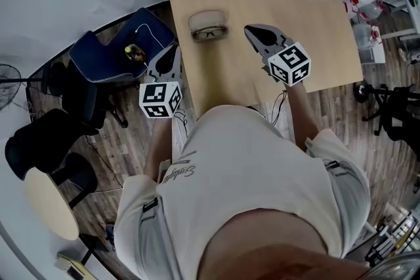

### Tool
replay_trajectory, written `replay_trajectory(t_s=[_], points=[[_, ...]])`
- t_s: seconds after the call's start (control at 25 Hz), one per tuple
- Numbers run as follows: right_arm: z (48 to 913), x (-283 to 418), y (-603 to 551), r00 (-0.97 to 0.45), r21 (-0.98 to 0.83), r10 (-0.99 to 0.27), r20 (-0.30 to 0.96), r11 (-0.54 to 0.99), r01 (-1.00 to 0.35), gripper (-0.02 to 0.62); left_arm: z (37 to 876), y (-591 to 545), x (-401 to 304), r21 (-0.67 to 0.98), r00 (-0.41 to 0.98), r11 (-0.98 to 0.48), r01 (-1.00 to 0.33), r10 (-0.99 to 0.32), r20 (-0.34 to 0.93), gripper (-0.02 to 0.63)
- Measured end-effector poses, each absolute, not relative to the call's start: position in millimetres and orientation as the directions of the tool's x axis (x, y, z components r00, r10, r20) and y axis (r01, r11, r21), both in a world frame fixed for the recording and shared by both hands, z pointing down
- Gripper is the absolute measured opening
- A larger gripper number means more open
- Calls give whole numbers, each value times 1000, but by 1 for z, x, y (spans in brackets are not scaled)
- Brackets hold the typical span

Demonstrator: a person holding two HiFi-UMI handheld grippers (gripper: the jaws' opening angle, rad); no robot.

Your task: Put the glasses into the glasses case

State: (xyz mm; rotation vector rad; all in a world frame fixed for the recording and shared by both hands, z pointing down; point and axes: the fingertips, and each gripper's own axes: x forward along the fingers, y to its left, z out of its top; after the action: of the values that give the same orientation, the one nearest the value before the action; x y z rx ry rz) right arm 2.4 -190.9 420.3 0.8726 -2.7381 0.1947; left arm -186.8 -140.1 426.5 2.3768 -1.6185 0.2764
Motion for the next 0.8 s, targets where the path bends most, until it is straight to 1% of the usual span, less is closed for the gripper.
replay_trajectory(t_s=[0.28, 0.52, 0.64, 0.8], points=[[373, 5, -184, -785, -38, -586, 203, 796, -604, -5, 409, -149, -188, 65, 377, -373, -925, -888, 263, 17], [356, 10, -184, -773, 4, -603, 196, 789, -614, -5, 387, -157, -180, 83, 407, -398, -913, -888, 213, 17], [345, 11, -186, -771, -10, -615, 167, 781, -625, -5, 376, -161, -181, 59, 408, -405, -913, -892, 193, 17], [329, 10, -193, -753, 40, -644, 140, 763, -645, -5, 355, -169, -185, -2, 402, -408, -913, -901, 165, 17]])
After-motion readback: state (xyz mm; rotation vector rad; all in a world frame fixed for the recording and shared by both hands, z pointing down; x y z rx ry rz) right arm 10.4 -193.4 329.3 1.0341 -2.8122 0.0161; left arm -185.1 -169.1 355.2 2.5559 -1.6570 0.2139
